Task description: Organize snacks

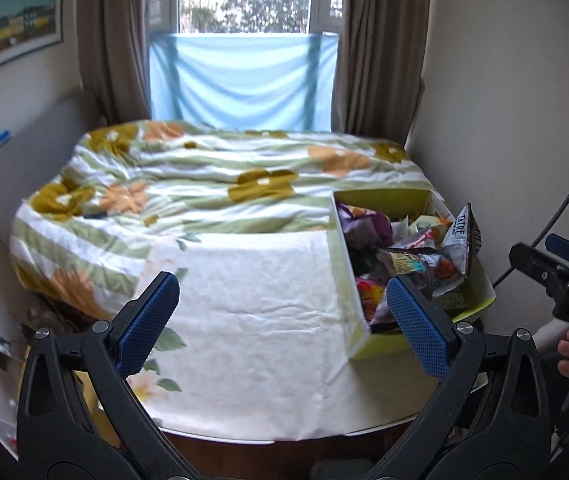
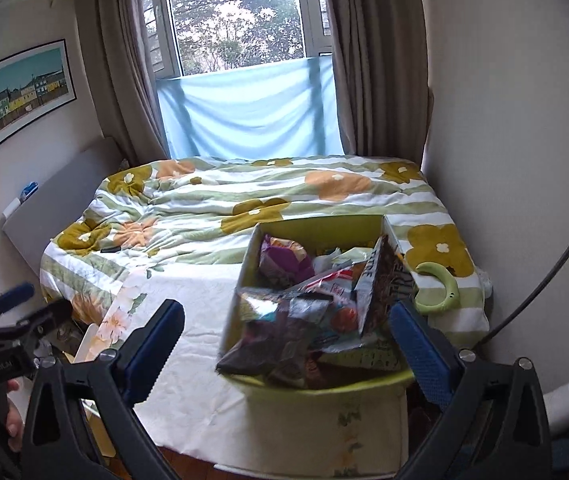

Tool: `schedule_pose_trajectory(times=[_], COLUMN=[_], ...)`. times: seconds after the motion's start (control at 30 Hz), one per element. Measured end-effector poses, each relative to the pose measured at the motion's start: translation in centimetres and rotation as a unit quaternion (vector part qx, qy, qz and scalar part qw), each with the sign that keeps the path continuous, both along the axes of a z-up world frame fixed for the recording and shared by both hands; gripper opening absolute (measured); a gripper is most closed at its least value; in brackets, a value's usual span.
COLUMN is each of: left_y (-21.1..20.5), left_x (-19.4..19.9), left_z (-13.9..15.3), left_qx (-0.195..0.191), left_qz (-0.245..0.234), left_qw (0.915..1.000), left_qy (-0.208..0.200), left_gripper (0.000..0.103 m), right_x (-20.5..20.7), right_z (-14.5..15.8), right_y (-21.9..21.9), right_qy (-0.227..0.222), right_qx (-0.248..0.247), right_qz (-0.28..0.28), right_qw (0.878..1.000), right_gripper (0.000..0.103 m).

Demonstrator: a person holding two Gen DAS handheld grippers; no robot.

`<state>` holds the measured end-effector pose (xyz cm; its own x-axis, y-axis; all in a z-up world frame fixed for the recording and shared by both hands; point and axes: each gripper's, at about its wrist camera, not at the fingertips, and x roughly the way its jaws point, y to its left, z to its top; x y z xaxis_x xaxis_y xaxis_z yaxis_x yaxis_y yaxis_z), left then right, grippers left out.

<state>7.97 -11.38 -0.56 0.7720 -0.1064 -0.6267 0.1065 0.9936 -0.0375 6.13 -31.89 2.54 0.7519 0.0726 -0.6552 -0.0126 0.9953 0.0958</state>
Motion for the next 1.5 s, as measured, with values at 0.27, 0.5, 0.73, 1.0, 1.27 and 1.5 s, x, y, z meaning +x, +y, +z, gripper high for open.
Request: schedule_pose_trajectory(times=[0.27, 0.5, 0.73, 1.0, 1.27, 1.5], left_y=[2.3, 2.7, 2.6, 2.4, 2.4, 2.1], left_x=[-3.8, -5.9, -6.3, -6.2, -6.1, -5.8], left_z=[1.0, 1.4, 1.7, 1.7, 1.8, 1.8], left_qx=[0.011, 0.017, 0.012, 0.012, 0.012, 0.010], left_qz=[-0.007, -0.015, -0.016, -0.015, -0.014, -0.013], left_qw=[0.9996, 0.9989, 0.9988, 0.9988, 0.9989, 0.9990], left_qy=[-0.025, -0.040, -0.044, -0.045, -0.043, -0.041], left_gripper=[0.102, 0.102, 0.102, 0.102, 0.102, 0.102], right_x=[-4.3, -6.0, -6.1, -6.1, -5.8, -5.6], right_z=[0.6, 1.1, 1.4, 1.4, 1.1, 1.1], right_y=[2.9, 3.9, 4.3, 4.3, 3.9, 3.7], right_qy=[-0.017, -0.031, -0.037, -0.036, -0.035, -0.033], right_qx=[-0.025, -0.030, -0.035, -0.034, -0.035, -0.038], right_qz=[-0.030, -0.041, -0.039, -0.036, -0.038, -0.041], right_qw=[0.999, 0.998, 0.998, 0.998, 0.998, 0.998], right_gripper=[0.102, 0.102, 0.102, 0.102, 0.102, 0.102])
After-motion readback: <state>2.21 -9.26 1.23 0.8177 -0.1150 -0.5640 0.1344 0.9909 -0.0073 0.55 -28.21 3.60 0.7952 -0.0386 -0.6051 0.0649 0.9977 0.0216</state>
